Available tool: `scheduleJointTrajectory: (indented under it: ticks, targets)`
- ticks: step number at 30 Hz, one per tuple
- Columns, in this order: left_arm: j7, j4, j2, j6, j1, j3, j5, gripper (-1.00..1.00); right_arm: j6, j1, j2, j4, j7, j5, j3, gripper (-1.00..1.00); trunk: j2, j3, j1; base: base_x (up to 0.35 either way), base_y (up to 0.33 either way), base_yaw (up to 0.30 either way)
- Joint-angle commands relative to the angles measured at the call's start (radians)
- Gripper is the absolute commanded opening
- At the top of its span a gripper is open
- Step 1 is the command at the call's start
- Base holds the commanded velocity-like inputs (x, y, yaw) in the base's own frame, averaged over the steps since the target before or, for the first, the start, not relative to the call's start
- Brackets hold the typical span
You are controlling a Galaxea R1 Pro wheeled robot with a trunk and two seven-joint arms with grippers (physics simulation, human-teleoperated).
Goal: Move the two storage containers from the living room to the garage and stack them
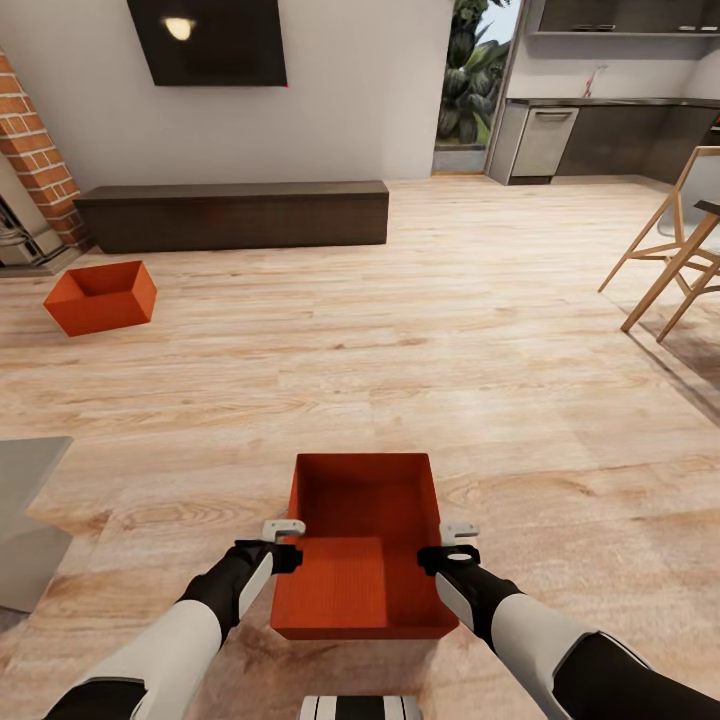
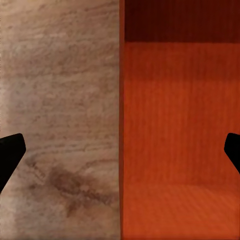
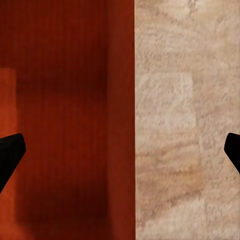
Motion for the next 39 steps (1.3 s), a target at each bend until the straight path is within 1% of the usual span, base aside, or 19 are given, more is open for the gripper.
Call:
scheduleJointTrajectory:
  ticks: [1, 20, 24, 34, 39]
  targets:
    - [0.004, -0.002, 0.000, 0.005, 0.000, 0.000, 0.002, 1.00, 0.007, 0.000, 0.000, -0.002, -0.006, -0.004, 0.008, 1.00, 0.000, -0.001, 0.000, 0.000, 0.000, 0.000]
    - [0.001, -0.015, -0.001, 0.002, 0.000, 0.002, 0.006, 1.00, 0.007, 0.000, -0.001, -0.002, -0.006, -0.003, 0.009, 1.00, 0.000, -0.001, 0.000, 0.000, 0.000, 0.000]
    - [0.000, -0.015, -0.001, 0.005, 0.000, 0.002, 0.007, 1.00, 0.008, 0.000, 0.001, -0.002, -0.006, -0.003, 0.008, 1.00, -0.028, -0.013, 0.015, 0.000, 0.000, 0.000]
    - [0.001, -0.014, -0.001, 0.004, 0.000, 0.002, 0.008, 1.00, 0.018, 0.000, 0.000, -0.002, -0.006, -0.004, 0.009, 1.00, -0.028, -0.013, 0.015, 0.000, 0.000, 0.000]
    - [0.003, -0.012, -0.001, 0.004, 0.000, 0.002, 0.009, 1.00, 0.018, 0.000, -0.001, -0.002, -0.006, -0.003, 0.009, 1.00, -0.063, -0.029, 0.034, 0.000, 0.000, 0.000]
